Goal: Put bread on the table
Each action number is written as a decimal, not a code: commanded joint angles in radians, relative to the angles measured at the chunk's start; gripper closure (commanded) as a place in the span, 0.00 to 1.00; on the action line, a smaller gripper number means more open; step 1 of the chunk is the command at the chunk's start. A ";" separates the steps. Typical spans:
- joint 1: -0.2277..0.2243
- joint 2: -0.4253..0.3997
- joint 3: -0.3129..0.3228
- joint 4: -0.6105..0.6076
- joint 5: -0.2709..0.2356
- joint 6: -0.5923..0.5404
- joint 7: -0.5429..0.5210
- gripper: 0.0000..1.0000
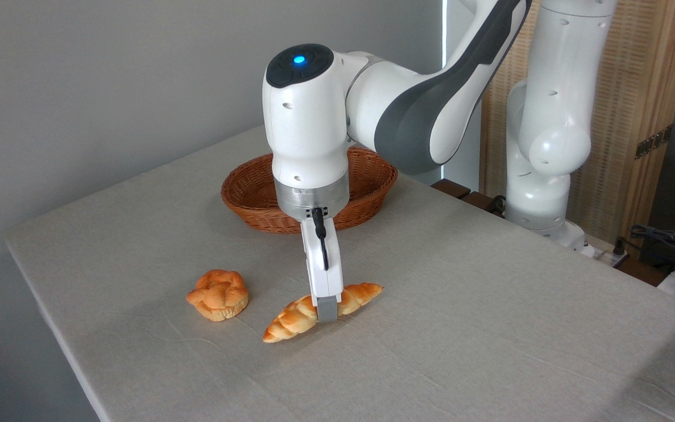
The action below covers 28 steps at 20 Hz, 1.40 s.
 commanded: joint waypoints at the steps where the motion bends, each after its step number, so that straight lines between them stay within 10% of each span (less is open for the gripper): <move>1: 0.010 -0.001 0.000 0.011 -0.016 0.002 0.009 0.00; 10: 0.151 -0.004 -0.019 0.113 -0.018 -0.069 -0.002 0.00; 15: 0.424 0.014 -0.305 0.297 -0.074 -0.241 -0.320 0.00; 21: 0.593 0.040 -0.570 0.446 -0.056 -0.331 -0.663 0.00; 28: 0.615 0.114 -0.647 0.638 -0.041 -0.526 -0.719 0.00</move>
